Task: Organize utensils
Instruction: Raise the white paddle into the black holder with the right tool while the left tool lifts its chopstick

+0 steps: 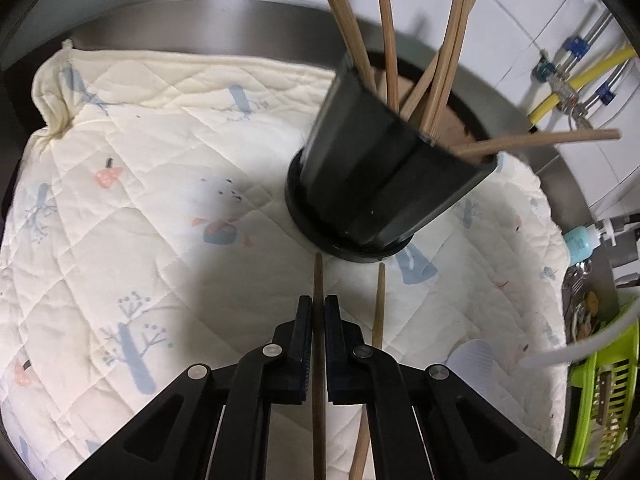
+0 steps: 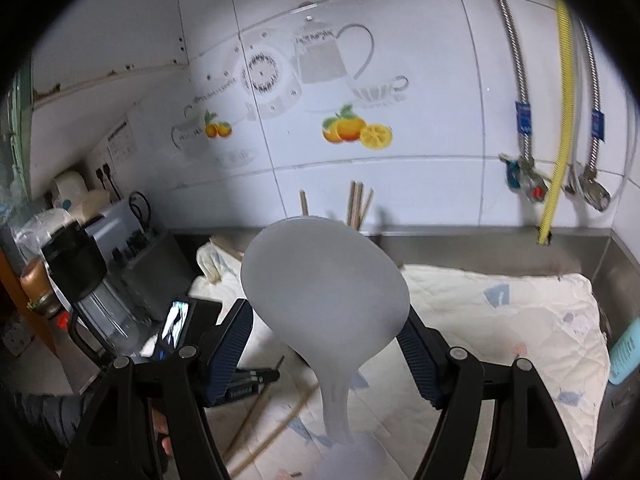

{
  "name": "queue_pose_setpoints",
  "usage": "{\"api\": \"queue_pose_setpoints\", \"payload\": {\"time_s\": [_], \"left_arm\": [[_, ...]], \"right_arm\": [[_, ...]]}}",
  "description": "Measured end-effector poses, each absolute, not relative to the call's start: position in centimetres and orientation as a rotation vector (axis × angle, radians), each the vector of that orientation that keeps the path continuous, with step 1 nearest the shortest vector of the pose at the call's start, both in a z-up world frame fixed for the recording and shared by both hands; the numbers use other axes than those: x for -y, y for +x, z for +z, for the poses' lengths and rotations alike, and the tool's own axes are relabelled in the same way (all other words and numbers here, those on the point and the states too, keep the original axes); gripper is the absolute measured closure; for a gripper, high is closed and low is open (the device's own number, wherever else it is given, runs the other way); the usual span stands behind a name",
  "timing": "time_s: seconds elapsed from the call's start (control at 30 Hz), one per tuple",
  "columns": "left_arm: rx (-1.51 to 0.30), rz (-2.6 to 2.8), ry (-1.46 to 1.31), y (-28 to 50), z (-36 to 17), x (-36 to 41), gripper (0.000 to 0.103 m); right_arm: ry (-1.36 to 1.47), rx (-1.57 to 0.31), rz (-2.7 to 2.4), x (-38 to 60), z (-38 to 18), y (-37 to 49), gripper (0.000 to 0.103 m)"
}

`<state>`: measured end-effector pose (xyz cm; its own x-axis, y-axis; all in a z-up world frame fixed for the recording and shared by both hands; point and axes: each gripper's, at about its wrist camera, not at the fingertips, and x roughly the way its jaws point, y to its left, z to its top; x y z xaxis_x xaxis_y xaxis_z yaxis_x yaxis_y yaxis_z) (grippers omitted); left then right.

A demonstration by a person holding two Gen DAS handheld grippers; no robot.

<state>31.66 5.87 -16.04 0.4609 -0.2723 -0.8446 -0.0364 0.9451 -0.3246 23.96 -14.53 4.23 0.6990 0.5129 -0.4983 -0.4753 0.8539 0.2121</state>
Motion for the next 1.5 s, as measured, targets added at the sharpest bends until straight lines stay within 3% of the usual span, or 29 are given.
{"api": "queue_pose_setpoints", "payload": {"time_s": [0.47,0.87,1.1,1.27,1.5], "left_arm": [[-0.880,-0.213,-0.344,27.5,-5.7,-10.2,0.098],[-0.636,-0.242,-0.311,27.5,5.6,-10.7,0.098],[-0.533,-0.260,-0.300,28.9,10.5,-11.3,0.098],[-0.482,-0.237,-0.259,29.8,12.2,-10.9,0.098],[-0.514,-0.207,-0.237,31.8,10.6,-10.4,0.098]], "right_arm": [[0.134,-0.480,0.587,11.3,7.6,29.3,0.023],[0.141,-0.450,0.479,10.1,6.0,32.8,0.023],[0.089,-0.527,0.454,9.3,3.7,34.0,0.023],[0.086,-0.596,0.459,9.0,2.0,34.7,0.023],[0.057,-0.634,0.444,8.8,1.4,35.2,0.023]]}}
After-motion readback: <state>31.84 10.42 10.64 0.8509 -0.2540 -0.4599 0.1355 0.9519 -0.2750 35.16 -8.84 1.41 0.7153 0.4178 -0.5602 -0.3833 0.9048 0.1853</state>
